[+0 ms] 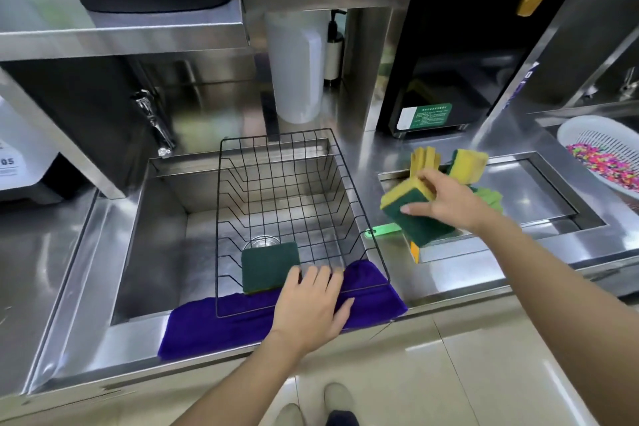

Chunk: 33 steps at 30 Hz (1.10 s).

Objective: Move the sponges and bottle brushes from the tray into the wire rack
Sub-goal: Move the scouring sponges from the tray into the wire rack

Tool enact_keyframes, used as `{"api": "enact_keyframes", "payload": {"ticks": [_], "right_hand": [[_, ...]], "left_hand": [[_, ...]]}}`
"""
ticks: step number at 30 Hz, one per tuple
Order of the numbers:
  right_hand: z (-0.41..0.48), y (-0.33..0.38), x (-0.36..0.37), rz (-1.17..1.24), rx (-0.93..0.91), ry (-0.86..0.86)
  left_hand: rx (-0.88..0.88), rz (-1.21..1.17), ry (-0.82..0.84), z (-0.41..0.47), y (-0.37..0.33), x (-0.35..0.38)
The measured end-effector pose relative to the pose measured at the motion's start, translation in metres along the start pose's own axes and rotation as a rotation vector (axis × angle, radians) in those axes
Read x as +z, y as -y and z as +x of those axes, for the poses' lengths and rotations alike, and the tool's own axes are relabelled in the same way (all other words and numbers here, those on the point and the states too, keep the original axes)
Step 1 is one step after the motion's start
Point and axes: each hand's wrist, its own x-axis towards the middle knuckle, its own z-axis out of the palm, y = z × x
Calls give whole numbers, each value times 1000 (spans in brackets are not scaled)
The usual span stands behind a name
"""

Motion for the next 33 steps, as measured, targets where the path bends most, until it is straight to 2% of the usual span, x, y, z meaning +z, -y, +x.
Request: {"api": "enact_keyframes", "payload": {"ticks": [3, 7, 14, 18, 22, 30, 33], "right_hand": [[9, 30, 8, 288, -62, -30], [34, 57, 46, 397, -55, -62], [64, 93, 116, 823, 211, 37], [74, 97, 148, 744, 296, 113], [76, 101, 170, 800, 344, 162], [79, 102, 186, 445, 248, 187], [79, 98, 187, 379, 226, 230]], "left_hand": [[-32, 25, -14, -10, 13, -3], [-119, 36, -13, -23, 26, -8], [-230, 40, -10, -39, 45, -12], [-250, 51, -9, -40, 45, -13], [-249, 61, -36, -39, 44, -13], [-250, 38, -81, -38, 44, -11], [-247, 37, -79, -39, 44, -9]]}}
